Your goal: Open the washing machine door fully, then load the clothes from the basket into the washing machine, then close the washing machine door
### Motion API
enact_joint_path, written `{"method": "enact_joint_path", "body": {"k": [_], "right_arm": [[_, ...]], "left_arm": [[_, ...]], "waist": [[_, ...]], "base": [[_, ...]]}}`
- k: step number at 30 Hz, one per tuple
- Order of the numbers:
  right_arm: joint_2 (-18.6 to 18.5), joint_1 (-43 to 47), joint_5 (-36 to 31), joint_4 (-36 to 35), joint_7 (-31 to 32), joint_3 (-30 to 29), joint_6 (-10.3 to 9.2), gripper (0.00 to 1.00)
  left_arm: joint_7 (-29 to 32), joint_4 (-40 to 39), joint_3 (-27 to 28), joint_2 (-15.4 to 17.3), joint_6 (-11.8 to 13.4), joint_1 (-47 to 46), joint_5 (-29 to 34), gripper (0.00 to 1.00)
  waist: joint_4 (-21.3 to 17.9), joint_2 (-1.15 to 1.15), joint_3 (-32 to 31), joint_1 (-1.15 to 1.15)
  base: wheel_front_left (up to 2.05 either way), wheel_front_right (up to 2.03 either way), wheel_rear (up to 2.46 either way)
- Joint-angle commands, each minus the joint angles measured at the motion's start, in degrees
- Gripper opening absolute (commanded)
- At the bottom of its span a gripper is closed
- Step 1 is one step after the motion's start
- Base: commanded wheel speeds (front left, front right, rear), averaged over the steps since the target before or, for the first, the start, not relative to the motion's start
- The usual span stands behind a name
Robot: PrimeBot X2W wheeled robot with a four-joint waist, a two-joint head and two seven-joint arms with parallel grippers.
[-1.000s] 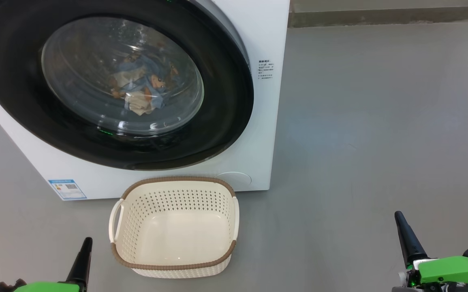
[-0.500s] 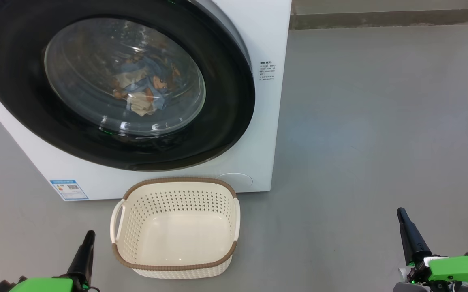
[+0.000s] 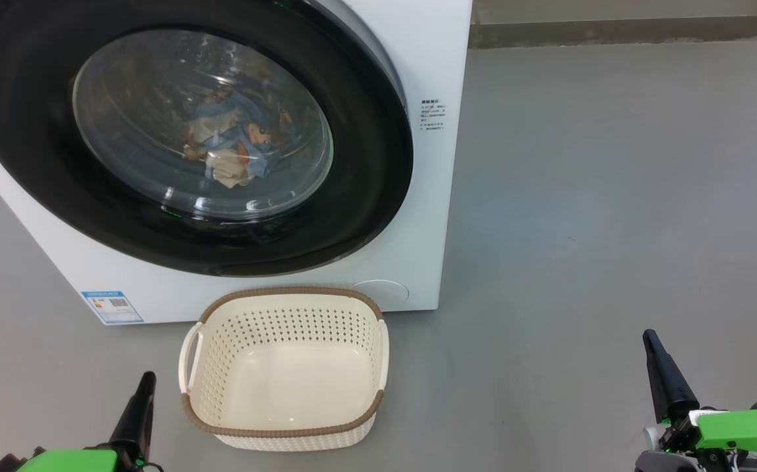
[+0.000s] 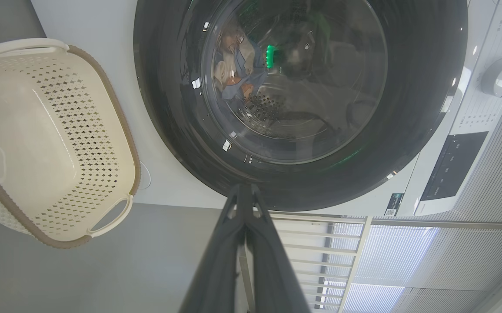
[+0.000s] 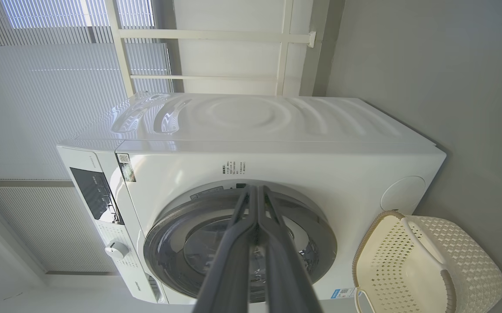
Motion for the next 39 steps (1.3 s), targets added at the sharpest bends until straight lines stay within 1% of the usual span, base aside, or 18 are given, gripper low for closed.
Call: {"method": "enact_joint_path", "body": {"k": [1, 39], "right_arm": [[-0.2, -1.9, 0.2, -1.7, 0.5, 1.3, -0.04, 0.0], [-0.2, -1.9, 0.2, -1.7, 0.5, 1.3, -0.04, 0.0]], "left_arm": [[0.2, -1.7, 2.0, 0.7, -0.2, -2.7, -0.4, 0.0], [0.2, -1.8, 2.0, 0.7, -0.2, -2.7, -0.4, 0.0]], "waist": [[0.0, 0.0, 0.0, 0.0], [0.0, 0.0, 0.0, 0.0]], "base": [[0.0, 0.0, 0.0], [0.0, 0.0, 0.0]]}}
